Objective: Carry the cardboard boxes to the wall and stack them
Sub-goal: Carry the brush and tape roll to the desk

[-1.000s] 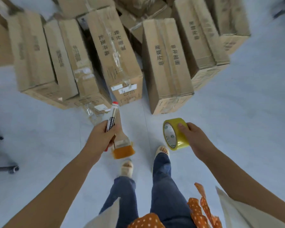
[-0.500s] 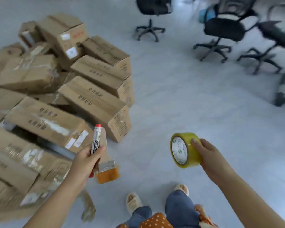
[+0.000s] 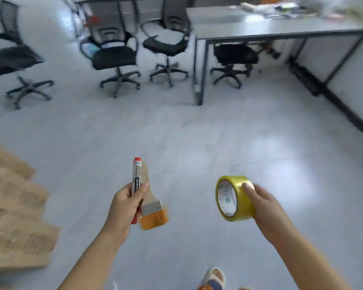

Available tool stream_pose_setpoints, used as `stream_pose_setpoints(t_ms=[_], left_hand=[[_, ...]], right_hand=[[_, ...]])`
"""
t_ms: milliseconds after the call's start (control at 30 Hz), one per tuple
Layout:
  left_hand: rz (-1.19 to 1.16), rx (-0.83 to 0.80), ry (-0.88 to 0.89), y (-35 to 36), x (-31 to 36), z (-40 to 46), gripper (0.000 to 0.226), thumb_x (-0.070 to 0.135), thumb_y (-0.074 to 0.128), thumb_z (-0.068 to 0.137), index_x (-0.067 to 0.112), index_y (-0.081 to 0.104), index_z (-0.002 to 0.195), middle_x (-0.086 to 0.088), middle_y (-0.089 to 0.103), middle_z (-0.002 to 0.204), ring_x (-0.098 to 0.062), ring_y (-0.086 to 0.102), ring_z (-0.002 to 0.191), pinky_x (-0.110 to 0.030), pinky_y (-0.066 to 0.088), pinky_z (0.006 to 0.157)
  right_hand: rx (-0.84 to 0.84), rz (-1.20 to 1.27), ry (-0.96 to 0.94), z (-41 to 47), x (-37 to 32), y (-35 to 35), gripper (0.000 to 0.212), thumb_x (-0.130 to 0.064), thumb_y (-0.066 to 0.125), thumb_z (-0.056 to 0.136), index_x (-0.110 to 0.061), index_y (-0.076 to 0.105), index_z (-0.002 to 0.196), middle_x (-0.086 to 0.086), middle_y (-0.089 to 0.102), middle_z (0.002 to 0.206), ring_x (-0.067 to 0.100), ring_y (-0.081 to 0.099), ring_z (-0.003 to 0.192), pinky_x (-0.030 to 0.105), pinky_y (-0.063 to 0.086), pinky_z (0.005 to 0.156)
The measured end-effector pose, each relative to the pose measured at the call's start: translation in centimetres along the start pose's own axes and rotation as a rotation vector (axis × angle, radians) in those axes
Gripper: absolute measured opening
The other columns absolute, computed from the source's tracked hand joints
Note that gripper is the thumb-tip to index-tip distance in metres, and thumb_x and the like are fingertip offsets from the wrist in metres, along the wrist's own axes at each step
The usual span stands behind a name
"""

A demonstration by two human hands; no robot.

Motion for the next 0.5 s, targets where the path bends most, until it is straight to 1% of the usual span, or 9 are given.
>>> stream_pose_setpoints(t_ms=[100,167,200,233,300,333,400,433,500], left_hand=[[-0.004,-0.107,-0.014,9.0,1.8,1.1,0.025,0.027,0.060,0.091,0.013,0.049,0.072,-0.001,0.039,0.057,-0.014,0.033,0.045,-0.018,0.021,0.035],[0.001,-0.168,-0.019,13.6,2.9,1.9,0.022,0.029,0.062,0.089,0.012,0.054,0.077,-0.004,0.044,0.061,-0.019,0.038,0.052,-0.019,0.023,0.039],[0.006,-0.197,-0.022,15.5,3.3,2.4,0.021,0.029,0.063,0.088,0.012,0.056,0.079,-0.006,0.047,0.064,-0.020,0.042,0.055,-0.021,0.025,0.042],[0.015,-0.219,-0.026,17.3,3.8,3.0,0.020,0.029,0.063,0.088,0.012,0.058,0.080,-0.006,0.049,0.065,-0.021,0.044,0.057,-0.022,0.026,0.043],[0.037,-0.242,-0.024,20.3,5.0,4.5,0.020,0.029,0.063,0.087,0.012,0.057,0.079,-0.005,0.048,0.061,-0.019,0.042,0.050,-0.020,0.024,0.040],[0.049,-0.245,-0.018,21.7,5.5,5.5,0.020,0.028,0.063,0.087,0.012,0.056,0.078,-0.004,0.046,0.059,-0.016,0.039,0.045,-0.018,0.022,0.037],[0.066,-0.246,-0.007,24.4,6.9,7.7,0.022,0.028,0.062,0.088,0.012,0.054,0.076,-0.003,0.044,0.058,-0.012,0.036,0.041,-0.017,0.021,0.036],[0.063,-0.248,-0.002,25.8,7.5,9.0,0.022,0.028,0.062,0.088,0.013,0.054,0.076,-0.002,0.044,0.058,-0.011,0.036,0.040,-0.017,0.022,0.036],[0.045,-0.252,0.001,28.6,8.9,11.9,0.021,0.028,0.062,0.088,0.013,0.054,0.076,-0.002,0.043,0.058,-0.010,0.036,0.039,-0.017,0.023,0.035]], right_hand=[[0.119,0.057,-0.027,1.0,-1.7,-7.8,0.094,-0.084,0.072,0.032,-0.014,0.065,0.094,0.010,0.064,0.091,0.021,0.056,0.083,0.038,0.041,0.077],[0.186,0.145,-0.017,1.8,-2.4,-12.0,0.052,-0.063,0.067,0.072,-0.014,0.063,0.091,0.016,0.062,0.097,0.020,0.055,0.082,0.038,0.040,0.079],[0.221,0.168,-0.019,2.4,-2.7,-13.8,0.041,-0.054,0.066,0.079,-0.015,0.062,0.090,0.016,0.061,0.098,0.019,0.055,0.081,0.037,0.040,0.080],[0.244,0.179,-0.028,3.3,-2.9,-15.4,0.049,-0.061,0.069,0.071,-0.015,0.062,0.089,0.012,0.061,0.096,0.019,0.056,0.080,0.037,0.040,0.080],[0.292,0.164,-0.032,5.3,-3.7,-18.0,0.086,-0.081,0.074,0.034,-0.015,0.063,0.089,0.006,0.063,0.091,0.018,0.057,0.080,0.037,0.041,0.079],[0.312,0.182,-0.038,6.5,-4.1,-19.1,0.088,-0.082,0.074,0.033,-0.015,0.063,0.090,0.007,0.065,0.093,0.018,0.057,0.081,0.037,0.042,0.079],[0.327,0.227,-0.042,9.1,-5.5,-20.8,0.062,-0.069,0.071,0.062,-0.015,0.062,0.090,0.016,0.065,0.105,0.019,0.056,0.082,0.036,0.042,0.080],[0.333,0.227,-0.046,10.6,-6.3,-21.7,0.062,-0.070,0.071,0.062,-0.015,0.062,0.090,0.016,0.065,0.104,0.019,0.056,0.082,0.037,0.042,0.079],[0.339,0.199,-0.084,14.5,-7.6,-23.5,0.092,-0.083,0.073,0.029,-0.014,0.063,0.089,0.008,0.063,0.091,0.019,0.055,0.080,0.037,0.041,0.077]])
Point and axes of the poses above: each hand's wrist, its own z-axis towards the middle knuckle, its own y-axis out of the palm, x = y × z, the point moved 2 cm from there along z, towards the middle knuckle
